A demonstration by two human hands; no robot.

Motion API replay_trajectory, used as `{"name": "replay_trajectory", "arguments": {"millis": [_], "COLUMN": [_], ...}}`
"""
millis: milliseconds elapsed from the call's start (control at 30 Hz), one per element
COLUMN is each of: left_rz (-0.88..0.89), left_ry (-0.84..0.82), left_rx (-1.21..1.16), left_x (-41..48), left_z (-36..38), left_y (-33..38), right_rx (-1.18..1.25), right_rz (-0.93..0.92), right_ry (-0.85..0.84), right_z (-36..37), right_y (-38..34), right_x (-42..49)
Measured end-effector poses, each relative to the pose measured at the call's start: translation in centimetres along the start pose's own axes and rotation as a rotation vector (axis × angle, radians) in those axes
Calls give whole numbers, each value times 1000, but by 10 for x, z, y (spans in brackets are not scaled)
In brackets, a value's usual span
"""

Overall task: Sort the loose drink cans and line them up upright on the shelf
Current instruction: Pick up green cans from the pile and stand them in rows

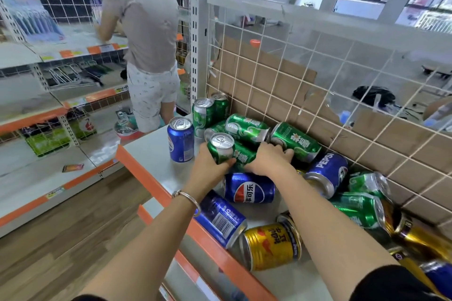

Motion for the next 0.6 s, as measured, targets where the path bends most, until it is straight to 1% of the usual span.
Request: {"name": "replay_trajectory", "arguments": {"millis": [133,267,400,467,533,600], "left_rz": [7,10,24,26,17,0], "left_ry": [-8,-13,2,8,8,18], "left_rx": [-9,-9,-44,-43,-46,-38], "left_x": [-3,-2,-5,-5,-6,-6], "left_z": [0,2,0,0,0,-1], "left_y": [1,-1,0,-2,-4,-6], "right_rx": [22,50,112,167,254,378], "right_rz": [-13,53,70,82,85,45], "right_ry": [-77,-104,-68,-24,49,99], "right_z": [9,11,14,16,12,5], "right_y": [5,8,6,6,9,12], "right_x": [-1,0,-5,-8,-14,-19]}}
Point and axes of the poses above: each hand's wrist, its own x-axis towards the middle knuckle, its own z-axis out of the palm, y = z × x, the point moved 7 cm from there along x, towards the middle knuckle, and after that the axes turned 4 degrees about z, right-handed, at the moved point
